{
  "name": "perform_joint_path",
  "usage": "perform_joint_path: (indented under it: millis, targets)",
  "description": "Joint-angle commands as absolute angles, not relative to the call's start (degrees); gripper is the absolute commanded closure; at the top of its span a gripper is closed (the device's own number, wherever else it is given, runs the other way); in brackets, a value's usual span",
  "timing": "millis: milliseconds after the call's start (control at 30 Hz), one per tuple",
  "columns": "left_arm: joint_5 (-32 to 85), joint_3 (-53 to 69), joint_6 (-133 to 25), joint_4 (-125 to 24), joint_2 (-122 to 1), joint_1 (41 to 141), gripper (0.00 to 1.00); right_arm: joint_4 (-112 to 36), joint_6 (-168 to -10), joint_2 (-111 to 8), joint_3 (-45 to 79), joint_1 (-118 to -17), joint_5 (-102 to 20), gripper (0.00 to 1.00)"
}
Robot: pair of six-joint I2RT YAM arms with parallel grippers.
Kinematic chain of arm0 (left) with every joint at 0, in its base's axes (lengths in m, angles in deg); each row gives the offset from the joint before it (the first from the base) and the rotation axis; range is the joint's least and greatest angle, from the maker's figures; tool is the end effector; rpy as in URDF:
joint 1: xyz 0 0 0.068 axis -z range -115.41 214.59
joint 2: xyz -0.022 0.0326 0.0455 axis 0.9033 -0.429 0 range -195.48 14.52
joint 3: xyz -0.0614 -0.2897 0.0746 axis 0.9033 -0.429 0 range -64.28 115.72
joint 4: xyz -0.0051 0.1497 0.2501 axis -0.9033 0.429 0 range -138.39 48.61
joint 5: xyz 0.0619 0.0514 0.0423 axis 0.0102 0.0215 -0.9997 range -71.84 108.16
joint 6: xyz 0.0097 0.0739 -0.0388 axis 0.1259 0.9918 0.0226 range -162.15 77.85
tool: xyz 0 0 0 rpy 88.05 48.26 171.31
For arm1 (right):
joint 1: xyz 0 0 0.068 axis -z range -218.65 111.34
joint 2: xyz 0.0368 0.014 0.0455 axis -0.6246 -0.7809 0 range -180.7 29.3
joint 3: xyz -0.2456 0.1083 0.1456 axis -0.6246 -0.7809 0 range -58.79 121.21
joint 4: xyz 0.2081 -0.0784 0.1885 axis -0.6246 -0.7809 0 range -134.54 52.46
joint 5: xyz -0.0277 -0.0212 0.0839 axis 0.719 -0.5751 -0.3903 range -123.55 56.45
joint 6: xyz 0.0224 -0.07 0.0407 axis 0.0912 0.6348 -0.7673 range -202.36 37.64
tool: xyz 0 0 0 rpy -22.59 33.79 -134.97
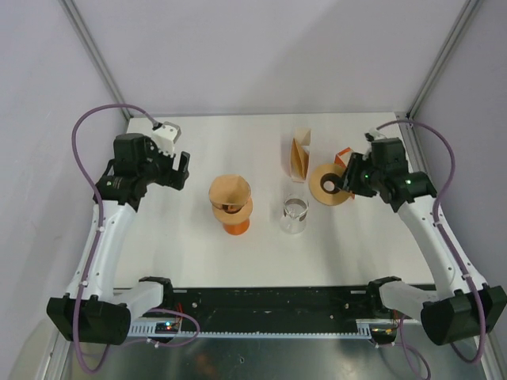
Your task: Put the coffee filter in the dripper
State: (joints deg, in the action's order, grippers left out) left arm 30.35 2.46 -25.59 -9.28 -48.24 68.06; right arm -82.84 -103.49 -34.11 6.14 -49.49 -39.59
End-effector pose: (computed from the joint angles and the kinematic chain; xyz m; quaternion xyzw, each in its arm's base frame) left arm 0.2738 -0.0322 0.3732 0.2016 0.8606 -0.0413 0.4659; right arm 0.2620 0.0580 0.3450 0.0618 0.9166 0.1545 0.3635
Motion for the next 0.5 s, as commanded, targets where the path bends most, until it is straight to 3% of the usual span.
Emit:
perform_joint_path:
  millis: [0, 200, 467]
  targets:
    - [31.1, 6.0, -25.2, -8.7, -46.2, 67.7, 0.1, -86.1, -102.2, -37.9, 14.3, -56.9, -40.7, 1.0]
    - [33.4, 6.4, -26.2, -8.0, -45.5, 67.8, 0.1, -89.7, -100.1, -46.0, 21.9, -64.2, -39.9, 1.0]
    - [33.8, 5.8, -26.0, -7.7, -44.7, 67.8, 0.1, -91.3, -98.4, -53.0, 23.2, -68.2, -38.0, 1.0]
